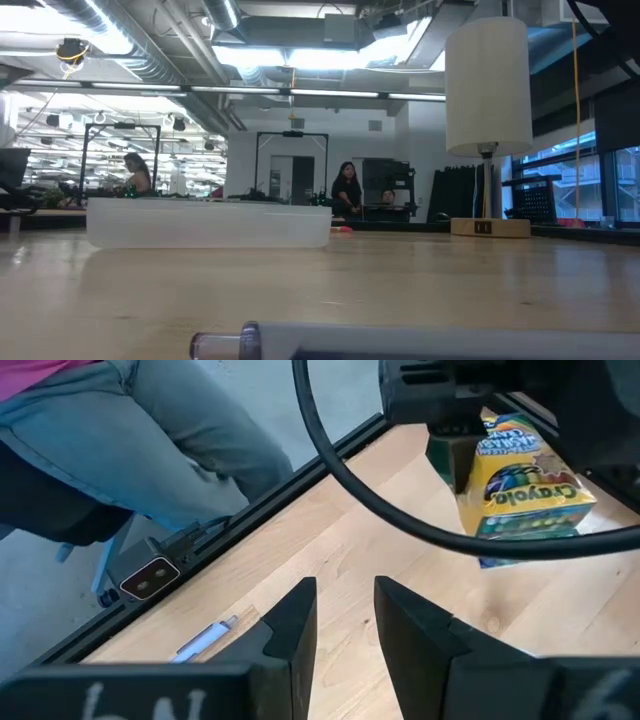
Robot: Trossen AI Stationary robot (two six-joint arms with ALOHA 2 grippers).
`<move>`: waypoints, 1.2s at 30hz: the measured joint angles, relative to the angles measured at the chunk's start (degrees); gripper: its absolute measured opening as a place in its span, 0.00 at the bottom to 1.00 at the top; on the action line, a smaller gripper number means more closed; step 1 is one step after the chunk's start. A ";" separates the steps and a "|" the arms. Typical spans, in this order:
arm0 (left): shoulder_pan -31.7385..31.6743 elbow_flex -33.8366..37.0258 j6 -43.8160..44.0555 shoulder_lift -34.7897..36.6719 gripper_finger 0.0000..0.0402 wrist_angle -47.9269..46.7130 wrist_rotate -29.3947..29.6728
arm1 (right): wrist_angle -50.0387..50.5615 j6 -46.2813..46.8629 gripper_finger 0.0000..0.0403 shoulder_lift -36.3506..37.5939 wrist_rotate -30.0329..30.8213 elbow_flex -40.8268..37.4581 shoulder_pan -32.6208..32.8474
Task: Pack school essentials
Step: Put the yellow crayon box into the transparent supply box
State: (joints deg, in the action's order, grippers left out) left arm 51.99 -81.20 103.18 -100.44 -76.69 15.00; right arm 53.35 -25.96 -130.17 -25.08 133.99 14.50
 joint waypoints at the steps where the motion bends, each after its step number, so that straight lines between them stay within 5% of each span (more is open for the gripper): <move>1: 0.00 -0.02 -0.11 0.00 0.73 -0.01 -0.01 | 0.00 0.00 0.26 0.00 0.00 0.00 -0.01; 13: -3.66 -0.03 -8.44 0.00 0.73 -1.25 -0.23 | 7.80 6.96 0.26 2.02 4.45 0.00 -0.85; 18: -8.06 -0.02 -17.52 0.00 0.73 -1.31 0.43 | 11.94 8.69 0.26 5.36 5.94 0.04 -1.78; 24: -14.34 -0.03 -29.09 0.00 0.73 -1.31 2.12 | 19.91 10.96 0.26 9.60 16.61 0.09 -2.75; 36: -28.76 0.45 -55.57 -0.02 0.73 3.71 5.05 | 30.04 15.73 0.26 15.46 27.31 -0.02 -3.95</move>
State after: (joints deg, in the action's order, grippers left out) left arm 23.22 -80.75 47.61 -100.47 -72.97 20.05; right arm 83.39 -10.22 -114.70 2.22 133.97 10.55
